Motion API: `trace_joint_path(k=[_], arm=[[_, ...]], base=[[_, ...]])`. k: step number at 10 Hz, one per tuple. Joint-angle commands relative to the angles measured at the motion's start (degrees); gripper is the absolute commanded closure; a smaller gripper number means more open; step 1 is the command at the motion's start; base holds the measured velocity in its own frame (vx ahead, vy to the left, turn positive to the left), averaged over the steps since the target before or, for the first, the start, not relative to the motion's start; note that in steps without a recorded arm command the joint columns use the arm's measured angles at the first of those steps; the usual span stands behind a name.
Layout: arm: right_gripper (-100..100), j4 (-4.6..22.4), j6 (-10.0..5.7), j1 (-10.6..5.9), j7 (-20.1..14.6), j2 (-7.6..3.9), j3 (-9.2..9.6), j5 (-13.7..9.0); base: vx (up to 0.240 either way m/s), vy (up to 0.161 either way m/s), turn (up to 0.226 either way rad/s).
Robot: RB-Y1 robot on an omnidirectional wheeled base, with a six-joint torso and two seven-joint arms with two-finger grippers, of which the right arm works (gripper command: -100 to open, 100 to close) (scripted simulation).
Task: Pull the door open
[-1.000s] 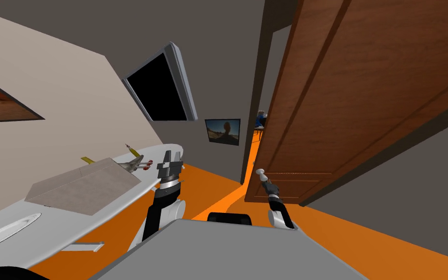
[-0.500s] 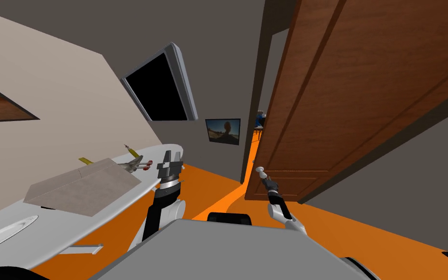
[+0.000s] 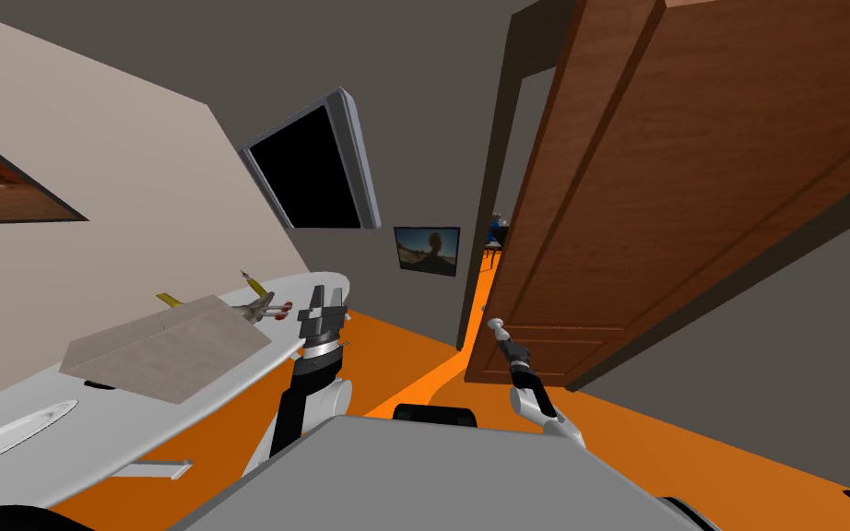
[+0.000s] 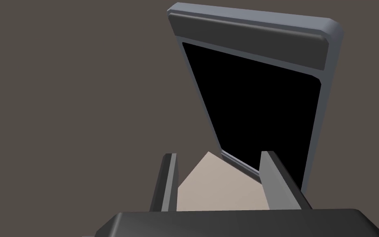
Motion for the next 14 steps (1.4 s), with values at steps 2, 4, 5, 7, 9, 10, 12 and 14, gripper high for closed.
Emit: trace_joint_path(k=[2,4,5,7,9,10,12,14], arm=[[100,-0.17,-0.20,-0.16,-0.03,0.18,0.17,0.09],[100,-0.17,-0.20,-0.16,-0.03,0.18,0.17,0.09],[-100,-0.46,-1.21,0.54,-1.02,-0.01,1.45,0.70],[-100,-0.98,-2.42,1.05,-2.03,0.01,2.95,1.44],[-100,-1.38,-3.35,1.44,-2.79,0.02,4.09,1.99],[-100,-1.59,-3.82,1.64,-3.19,0.03,4.68,2.28],[-100,-1.80,-4.30,1.84,-3.59,0.03,5.28,2.57],[-100,-2.21,-5.24,2.23,-4.37,0.05,6.44,3.13]], base=[[-0.003,0.003,-0.009],[0.000,0.000,0.000],[-0.111,-0.061,0.115],[-0.195,-0.099,0.071],[-0.125,-0.071,0.044],[-0.099,-0.044,0.046],[-0.080,-0.029,0.052],[-0.042,-0.028,0.033]])
